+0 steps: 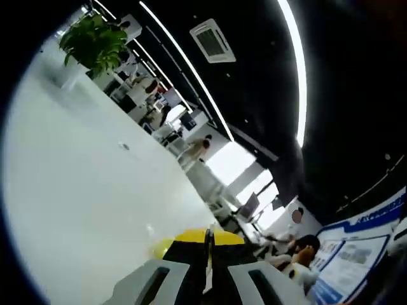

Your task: Compare the silicone blocks by pressing each to a similar depth, holding the contact briefly, and releasing to observe deformation and rebound differences across the visible hardness samples.

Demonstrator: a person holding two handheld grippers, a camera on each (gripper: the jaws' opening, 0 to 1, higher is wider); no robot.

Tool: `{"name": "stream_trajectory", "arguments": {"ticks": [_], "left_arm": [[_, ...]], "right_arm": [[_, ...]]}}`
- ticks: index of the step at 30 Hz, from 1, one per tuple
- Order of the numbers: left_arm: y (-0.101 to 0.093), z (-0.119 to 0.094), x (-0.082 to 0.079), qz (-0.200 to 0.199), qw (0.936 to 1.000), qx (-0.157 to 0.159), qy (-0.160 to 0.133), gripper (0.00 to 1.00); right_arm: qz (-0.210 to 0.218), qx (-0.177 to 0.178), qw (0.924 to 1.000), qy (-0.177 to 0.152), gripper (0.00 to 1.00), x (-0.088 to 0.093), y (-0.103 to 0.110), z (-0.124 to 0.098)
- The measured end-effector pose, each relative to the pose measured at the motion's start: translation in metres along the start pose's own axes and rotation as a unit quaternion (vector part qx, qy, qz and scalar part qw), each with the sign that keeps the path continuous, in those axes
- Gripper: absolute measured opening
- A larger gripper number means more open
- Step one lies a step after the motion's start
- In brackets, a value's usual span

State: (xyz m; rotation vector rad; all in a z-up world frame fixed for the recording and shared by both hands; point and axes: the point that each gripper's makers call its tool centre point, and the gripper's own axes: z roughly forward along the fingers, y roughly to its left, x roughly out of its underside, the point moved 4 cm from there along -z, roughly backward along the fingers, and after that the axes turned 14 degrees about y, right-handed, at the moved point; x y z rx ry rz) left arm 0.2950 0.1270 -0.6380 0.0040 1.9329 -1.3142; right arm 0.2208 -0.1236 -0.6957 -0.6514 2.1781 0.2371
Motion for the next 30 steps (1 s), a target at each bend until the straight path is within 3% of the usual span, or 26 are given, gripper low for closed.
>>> {"name": "stream_trajectory", "arguments": {"ticks": [4, 7, 9, 12, 14, 19, 27, 30], "left_arm": [[0.028, 0.009, 0.001, -0.026, 0.9992, -0.029, -0.005, 0.0], [0.052, 0.009, 0.002, -0.026, 0.996, -0.083, -0.018, 0.0], [0.061, 0.009, 0.001, -0.056, 0.9943, -0.085, -0.031, 0.0], [0.069, 0.011, 0.001, -0.038, 0.9926, -0.112, -0.027, 0.0], [0.079, 0.011, -0.001, -0.036, 0.9898, -0.134, -0.032, 0.0], [0.106, 0.01, -0.006, -0.086, 0.9784, -0.174, -0.071, 0.0], [0.123, 0.021, -0.007, -0.068, 0.9758, -0.202, -0.048, 0.0], [0.13, 0.022, -0.008, -0.041, 0.9735, -0.222, -0.036, 0.0]], "right_arm": [[-0.001, -0.001, 1.0, 0.008, 0.9, 0.002, 0.0, 0.002], [-0.007, 0.001, 0.9998, 0.017, 0.9, 0.005, 0.001, 0.005], [-0.016, 0.004, 0.9996, 0.024, 0.9, 0.007, 0.002, 0.006], [-0.022, 0.007, 0.9992, 0.032, 0.91, 0.009, 0.001, 0.007], [-0.021, 0.008, 0.9991, 0.035, 0.91, 0.01, 0.0, 0.008], [-0.015, 0.013, 0.9992, 0.035, 0.93, 0.01, -0.002, 0.009], [-0.018, 0.015, 0.9987, 0.046, 0.92, 0.013, -0.003, 0.01], [-0.017, 0.016, 0.9986, 0.048, 0.92, 0.014, -0.003, 0.011]]}}
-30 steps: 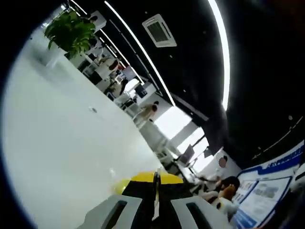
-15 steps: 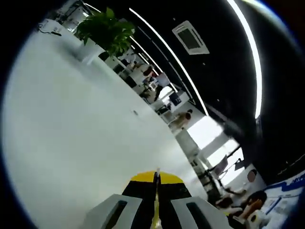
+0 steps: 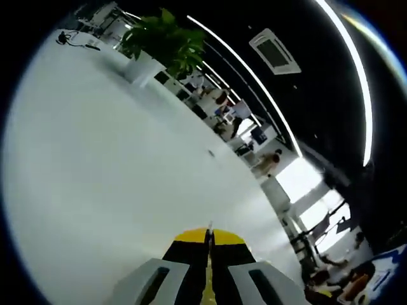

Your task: Compare the silicone blocks by pressing each to a similar depth, holding the contact briefly, and releasing to observe deformation and rebound differences across the visible hardness samples.

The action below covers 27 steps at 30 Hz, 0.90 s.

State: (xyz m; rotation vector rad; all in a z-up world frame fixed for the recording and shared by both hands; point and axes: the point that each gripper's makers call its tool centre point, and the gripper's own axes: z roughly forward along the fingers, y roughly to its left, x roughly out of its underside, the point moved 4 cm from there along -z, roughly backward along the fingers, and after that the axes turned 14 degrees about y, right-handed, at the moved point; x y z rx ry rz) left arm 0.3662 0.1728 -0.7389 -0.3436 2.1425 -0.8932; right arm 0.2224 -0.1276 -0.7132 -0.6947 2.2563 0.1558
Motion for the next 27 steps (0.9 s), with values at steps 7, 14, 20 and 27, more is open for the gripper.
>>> {"name": "stream_trajectory", "arguments": {"ticks": [7, 14, 20, 27], "left_arm": [[0.009, 0.003, 0.001, 0.036, 0.999, -0.026, 0.005, 0.0], [0.018, 0.005, 0.002, 0.056, 0.9971, -0.051, 0.007, 0.0], [0.022, 0.007, 0.0, 0.069, 0.9956, -0.063, 0.005, 0.0], [0.023, 0.008, -0.002, 0.099, 0.9921, -0.077, 0.008, 0.03]], "right_arm": [[-0.001, 0.001, 1.0, 0.005, 0.92, 0.002, 0.0, 0.001], [-0.002, -0.001, 1.0, 0.006, 0.92, 0.002, 0.001, 0.001], [-0.001, -0.001, 1.0, 0.005, 0.93, 0.002, 0.0, 0.001], [0.001, -0.002, 1.0, -0.006, 0.93, 0.0, 0.0, -0.001]]}}
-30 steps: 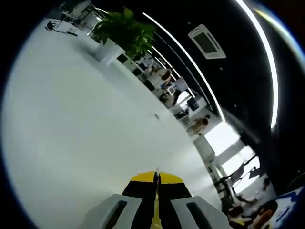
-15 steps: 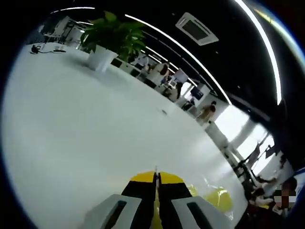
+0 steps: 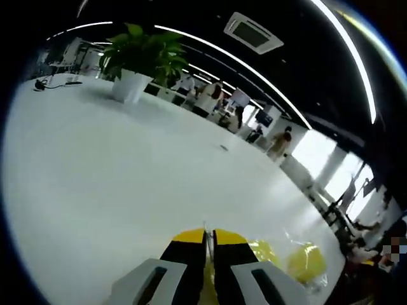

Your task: Compare the silicone blocks by pressing each to a similar depth, holding the contact briefly, and releasing to observe deformation and rebound differences across the visible hardness samples.

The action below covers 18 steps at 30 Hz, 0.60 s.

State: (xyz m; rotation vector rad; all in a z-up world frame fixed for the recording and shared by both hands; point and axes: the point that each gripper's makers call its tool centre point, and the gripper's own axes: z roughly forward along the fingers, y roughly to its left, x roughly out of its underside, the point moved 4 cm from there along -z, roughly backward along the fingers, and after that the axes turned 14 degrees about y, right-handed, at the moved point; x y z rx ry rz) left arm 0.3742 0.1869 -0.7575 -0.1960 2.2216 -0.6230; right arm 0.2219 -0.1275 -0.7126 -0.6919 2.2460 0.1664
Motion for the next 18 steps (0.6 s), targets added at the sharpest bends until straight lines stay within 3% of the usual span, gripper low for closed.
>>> {"name": "stream_trajectory", "arguments": {"ticks": [7, 18], "left_arm": [[0.001, -0.005, -0.002, 0.063, 0.9979, -0.012, 0.007, 0.12], [-0.01, -0.034, -0.02, 0.081, 0.9963, 0.011, -0.026, 0.26]], "right_arm": [[-0.006, 0.005, 0.9999, -0.009, 0.92, -0.002, 0.0, -0.001], [-0.009, 0.008, 0.9999, -0.011, 0.92, -0.003, -0.001, -0.002]]}}
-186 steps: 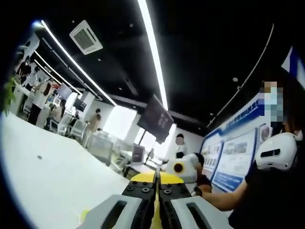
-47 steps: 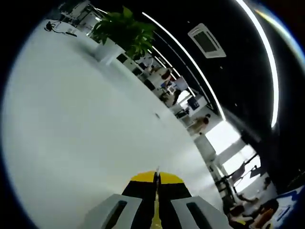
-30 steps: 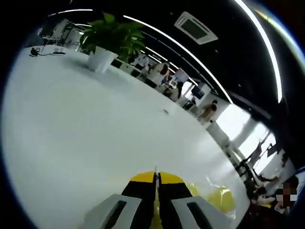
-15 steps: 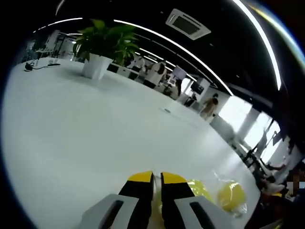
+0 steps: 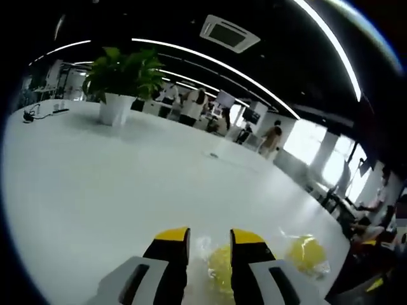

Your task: Compare the silicone blocks by pressing each to a similar depth, holding the contact briefly, and releasing to observe deformation and rebound differences across the visible hardness samples.

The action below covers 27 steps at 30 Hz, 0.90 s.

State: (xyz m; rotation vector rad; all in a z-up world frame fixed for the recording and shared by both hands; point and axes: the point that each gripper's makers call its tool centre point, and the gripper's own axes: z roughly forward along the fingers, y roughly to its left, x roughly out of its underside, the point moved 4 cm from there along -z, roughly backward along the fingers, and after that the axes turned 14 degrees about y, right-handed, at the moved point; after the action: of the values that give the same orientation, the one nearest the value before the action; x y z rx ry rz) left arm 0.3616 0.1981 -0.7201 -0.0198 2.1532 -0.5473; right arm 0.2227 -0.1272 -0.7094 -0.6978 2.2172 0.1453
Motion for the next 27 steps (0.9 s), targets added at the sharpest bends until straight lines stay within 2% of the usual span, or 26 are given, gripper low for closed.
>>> {"name": "stream_trajectory", "arguments": {"ticks": [4, 6, 9, 13, 15, 18, 23, 25, 27], "left_arm": [[-0.01, -0.017, -0.009, 0.005, 0.9996, 0.027, -0.012, 0.33], [-0.017, -0.027, -0.01, 0.033, 0.9986, 0.038, -0.016, 0.35], [-0.022, -0.039, -0.008, 0.047, 0.9978, 0.046, -0.014, 0.41], [-0.031, -0.051, 0.006, 0.067, 0.9949, 0.074, -0.008, 0.54], [-0.029, -0.056, 0.016, 0.079, 0.9942, 0.073, 0.0, 0.56], [-0.03, -0.064, 0.029, 0.085, 0.9933, 0.078, 0.011, 0.66], [-0.042, -0.083, 0.042, 0.104, 0.9897, 0.098, -0.004, 0.91], [-0.047, -0.088, 0.049, 0.124, 0.9867, 0.105, 0.004, 0.94], [-0.046, -0.089, 0.052, 0.128, 0.9857, 0.108, 0.019, 0.95]], "right_arm": [[0.0, -0.003, 1.0, 0.001, 0.92, 0.0, 0.001, 0.0], [-0.004, -0.002, 1.0, 0.0, 0.92, 0.0, 0.001, 0.0], [-0.004, -0.003, 1.0, 0.0, 0.93, 0.0, 0.001, 0.0], [-0.004, -0.003, 1.0, 0.0, 0.93, 0.0, 0.001, 0.0], [-0.004, -0.005, 1.0, 0.0, 0.93, 0.0, 0.002, 0.0], [-0.003, -0.006, 1.0, 0.0, 0.93, 0.0, 0.002, 0.0], [-0.002, -0.006, 1.0, 0.0, 0.93, 0.0, 0.002, 0.0], [0.0, -0.007, 1.0, 0.001, 0.93, 0.0, 0.002, 0.0], [0.0, -0.007, 1.0, 0.002, 0.94, 0.0, 0.002, 0.001]]}}
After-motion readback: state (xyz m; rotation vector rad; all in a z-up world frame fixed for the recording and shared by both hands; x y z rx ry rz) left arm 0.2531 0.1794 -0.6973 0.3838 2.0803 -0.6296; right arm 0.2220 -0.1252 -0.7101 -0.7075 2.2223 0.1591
